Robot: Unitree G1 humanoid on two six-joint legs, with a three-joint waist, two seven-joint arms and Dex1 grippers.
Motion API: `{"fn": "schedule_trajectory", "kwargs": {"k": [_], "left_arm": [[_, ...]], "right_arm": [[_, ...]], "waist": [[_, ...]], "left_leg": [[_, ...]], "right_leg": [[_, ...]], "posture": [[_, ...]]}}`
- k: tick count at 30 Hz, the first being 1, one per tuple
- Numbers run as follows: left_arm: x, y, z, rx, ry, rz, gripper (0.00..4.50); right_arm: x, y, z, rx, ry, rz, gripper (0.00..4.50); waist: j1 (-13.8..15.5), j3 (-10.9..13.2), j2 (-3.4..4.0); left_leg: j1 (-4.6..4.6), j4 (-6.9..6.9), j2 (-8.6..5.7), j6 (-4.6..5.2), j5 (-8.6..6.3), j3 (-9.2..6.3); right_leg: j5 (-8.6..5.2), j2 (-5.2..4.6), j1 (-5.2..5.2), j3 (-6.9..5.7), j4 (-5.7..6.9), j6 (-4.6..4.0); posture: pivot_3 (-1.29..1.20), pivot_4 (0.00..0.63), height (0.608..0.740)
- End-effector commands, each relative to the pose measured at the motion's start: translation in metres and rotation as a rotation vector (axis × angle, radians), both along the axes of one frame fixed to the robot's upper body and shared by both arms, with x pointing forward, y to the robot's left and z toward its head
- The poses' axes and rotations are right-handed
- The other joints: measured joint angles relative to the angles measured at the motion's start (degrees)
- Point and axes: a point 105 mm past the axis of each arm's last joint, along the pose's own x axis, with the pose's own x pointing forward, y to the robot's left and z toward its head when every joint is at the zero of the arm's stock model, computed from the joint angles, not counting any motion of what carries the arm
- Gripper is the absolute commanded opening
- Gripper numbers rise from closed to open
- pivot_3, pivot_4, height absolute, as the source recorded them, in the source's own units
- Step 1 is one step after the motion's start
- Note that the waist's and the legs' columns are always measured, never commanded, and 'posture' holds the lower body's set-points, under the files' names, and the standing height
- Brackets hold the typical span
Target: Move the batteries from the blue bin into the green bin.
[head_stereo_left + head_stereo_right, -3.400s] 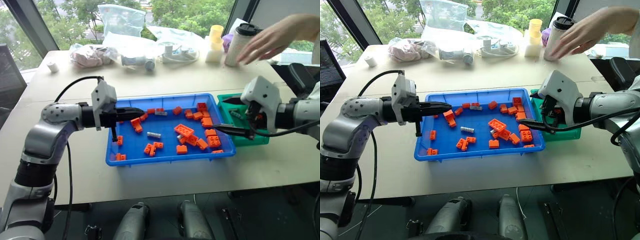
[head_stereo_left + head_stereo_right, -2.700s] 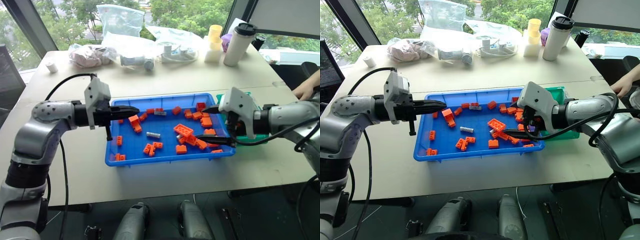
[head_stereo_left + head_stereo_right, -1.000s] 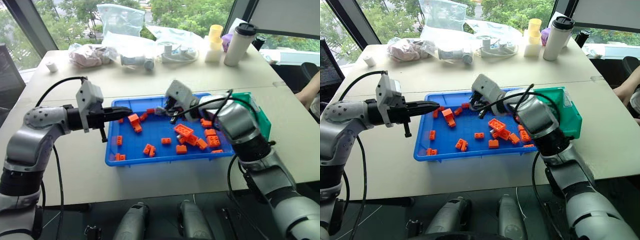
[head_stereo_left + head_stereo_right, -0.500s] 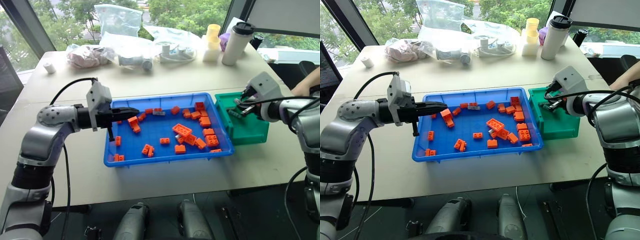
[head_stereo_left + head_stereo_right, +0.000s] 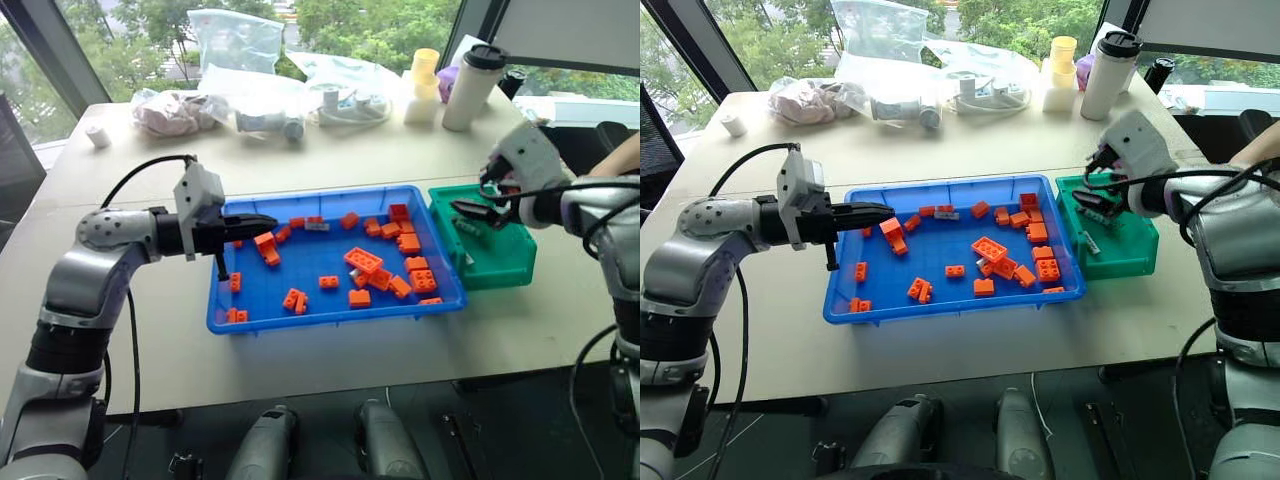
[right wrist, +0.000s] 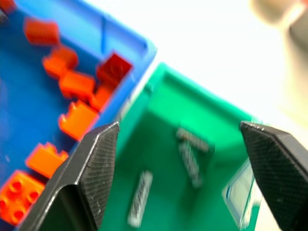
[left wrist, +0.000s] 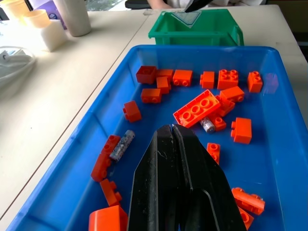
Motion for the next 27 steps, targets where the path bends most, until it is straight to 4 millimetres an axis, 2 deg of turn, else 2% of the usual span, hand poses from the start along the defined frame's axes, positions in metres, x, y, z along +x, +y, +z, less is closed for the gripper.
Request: {"fn": "schedule_trajectory", "kwargs": {"k": [1, 5, 8, 12, 19, 27], "left_arm": [[-0.001, 0.000, 0.012, 0.001, -0.055, -0.005, 0.00], [-0.003, 0.004, 0.014, 0.006, -0.066, 0.016, 0.00], [-0.005, 0.005, 0.015, 0.006, -0.067, 0.025, 0.00], [-0.008, 0.009, 0.014, 0.012, -0.066, 0.045, 0.00], [-0.013, 0.012, 0.013, 0.015, -0.062, 0.064, 0.00], [-0.015, 0.011, 0.013, 0.013, -0.060, 0.070, 0.00]], "right_arm": [[-0.001, 0.049, 0.000, 0.038, 0.013, 0.177, 3.88], [0.006, 0.125, -0.047, -0.030, 0.111, 0.369, 3.88], [0.010, 0.145, -0.072, -0.080, 0.147, 0.420, 3.88], [0.025, 0.154, -0.089, -0.141, 0.145, 0.420, 3.88], [0.047, 0.158, -0.088, -0.151, 0.127, 0.400, 3.88], [0.054, 0.163, -0.103, -0.130, 0.229, 0.385, 3.88]], "waist": [[0.12, -0.01, -0.01], [0.02, -0.02, -0.03], [0.33, -0.01, -0.03], [0.35, -0.02, -0.03], [-0.32, -0.02, -0.03], [-0.89, -0.02, -0.03]], "left_leg": [[0.00, 0.01, 0.00, 0.00, 0.00, -0.01], [-0.01, 0.05, -0.03, -0.04, 0.02, -0.01], [-0.06, 0.03, -0.06, -0.34, 0.20, -0.08], [-0.09, 0.11, -0.20, -0.33, 0.19, -0.10], [-0.06, 0.00, -0.10, -0.38, 0.22, -0.10], [-0.05, -0.02, -0.10, -0.39, 0.23, -0.15]], "right_leg": [[0.00, 0.00, 0.02, 0.00, -0.02, 0.00], [0.00, -0.03, 0.02, 0.00, 0.01, 0.00], [0.00, -0.04, -0.04, -0.02, 0.02, 0.00], [0.00, -0.15, -0.01, -0.05, 0.00, 0.00], [0.00, -0.04, -0.08, -0.05, 0.04, 0.00], [0.00, -0.03, -0.06, -0.05, 0.04, 0.00]], "posture": [[0.00, 0.150, 0.740], [0.00, 0.150, 0.740], [0.00, 0.150, 0.740], [0.00, 0.150, 0.740], [0.00, 0.150, 0.740], [0.00, 0.150, 0.740]]}}
